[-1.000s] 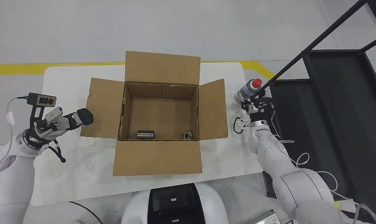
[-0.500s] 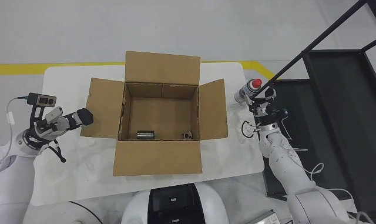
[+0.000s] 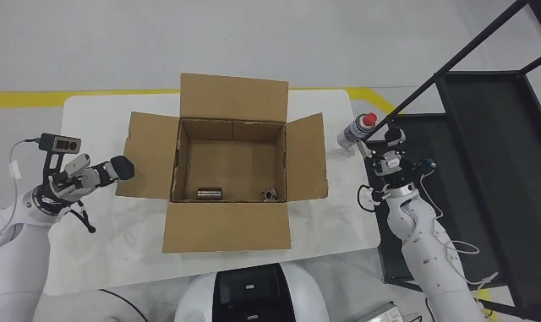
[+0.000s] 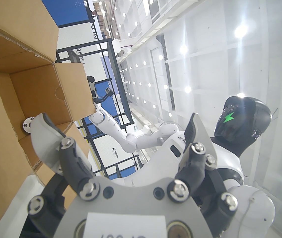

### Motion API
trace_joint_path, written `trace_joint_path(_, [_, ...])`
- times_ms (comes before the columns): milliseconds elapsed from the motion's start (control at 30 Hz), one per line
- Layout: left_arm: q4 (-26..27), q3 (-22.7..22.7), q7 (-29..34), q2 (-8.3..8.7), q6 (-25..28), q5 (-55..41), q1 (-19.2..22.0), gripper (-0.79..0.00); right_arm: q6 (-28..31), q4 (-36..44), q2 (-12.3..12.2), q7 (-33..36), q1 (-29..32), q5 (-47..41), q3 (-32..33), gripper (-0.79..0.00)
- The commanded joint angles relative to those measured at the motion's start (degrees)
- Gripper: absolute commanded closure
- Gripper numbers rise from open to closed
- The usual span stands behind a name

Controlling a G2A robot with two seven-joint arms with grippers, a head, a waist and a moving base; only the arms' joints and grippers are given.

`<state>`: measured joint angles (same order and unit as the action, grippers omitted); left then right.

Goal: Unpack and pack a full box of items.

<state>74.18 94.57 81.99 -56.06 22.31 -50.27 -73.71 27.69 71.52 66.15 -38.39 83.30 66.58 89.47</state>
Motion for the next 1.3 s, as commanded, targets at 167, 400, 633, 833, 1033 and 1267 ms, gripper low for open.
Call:
trace_joint_path(167, [0.00,0.00,0.00,0.00,0.00,0.00,0.00,-0.785,0.00,0.07,0.00,0.06,0.02,-0.02,0.01,-0.785])
trace_joint_path(400, [0.00,0.00,0.00,0.00,0.00,0.00,0.00,-0.785,1.75,5.42,-0.70,11.21,0.83,-1.06,2.54,-0.785])
trace_joint_path(633, [0.00,0.00,0.00,0.00,0.00,0.00,0.00,-0.785,8.42,23.44,-2.53,29.47,4.64,-3.93,10.92,-0.785])
trace_joint_path(833, [0.00,0.00,0.00,0.00,0.00,0.00,0.00,-0.785,14.61,39.10,-3.75,49.77,7.69,-7.31,12.84,-0.785])
trace_joint_path(1033, [0.00,0.00,0.00,0.00,0.00,0.00,0.00,-0.785,18.49,40.91,-4.30,68.40,0.61,-16.85,1.46,-0.785])
trace_joint_path(1267, [0.00,0.00,0.00,0.00,0.00,0.00,0.00,-0.785,10.58,33.54,-3.40,84.24,-14.79,-14.57,-14.64,-0.785])
